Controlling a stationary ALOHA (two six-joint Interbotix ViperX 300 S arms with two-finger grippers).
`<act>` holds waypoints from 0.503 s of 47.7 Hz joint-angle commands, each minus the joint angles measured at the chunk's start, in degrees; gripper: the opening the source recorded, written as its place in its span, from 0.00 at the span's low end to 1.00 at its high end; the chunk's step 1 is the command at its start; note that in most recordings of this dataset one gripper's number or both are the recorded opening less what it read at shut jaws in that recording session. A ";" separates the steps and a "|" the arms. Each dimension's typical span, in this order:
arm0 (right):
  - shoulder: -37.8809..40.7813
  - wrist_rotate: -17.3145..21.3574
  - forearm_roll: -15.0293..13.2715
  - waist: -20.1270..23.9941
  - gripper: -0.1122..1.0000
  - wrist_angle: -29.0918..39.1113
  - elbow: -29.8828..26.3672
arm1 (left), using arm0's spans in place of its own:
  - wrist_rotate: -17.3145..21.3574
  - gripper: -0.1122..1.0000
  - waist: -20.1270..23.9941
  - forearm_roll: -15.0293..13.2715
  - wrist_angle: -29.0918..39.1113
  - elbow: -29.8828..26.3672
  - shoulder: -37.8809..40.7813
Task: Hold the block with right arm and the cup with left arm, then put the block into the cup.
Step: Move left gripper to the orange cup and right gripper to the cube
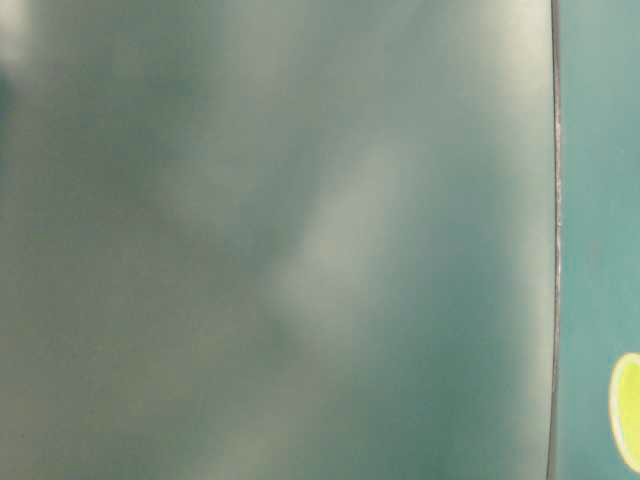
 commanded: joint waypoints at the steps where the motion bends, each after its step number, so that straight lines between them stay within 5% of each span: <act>1: 0.35 0.88 0.18 -0.09 0.10 0.00 -1.67 | -0.70 0.10 0.00 0.26 3.34 -0.53 0.62; 7: 1.32 1.67 0.18 -0.09 0.10 4.75 -4.04 | -1.49 0.26 0.00 0.35 8.88 -0.79 0.62; 17: 4.39 5.10 0.18 -0.09 0.11 16.35 -8.17 | -2.02 0.34 0.00 0.35 12.83 -0.79 0.70; 24: 7.21 9.58 0.18 -0.09 0.15 21.53 -10.20 | -2.11 0.53 0.09 0.35 14.33 -0.70 1.14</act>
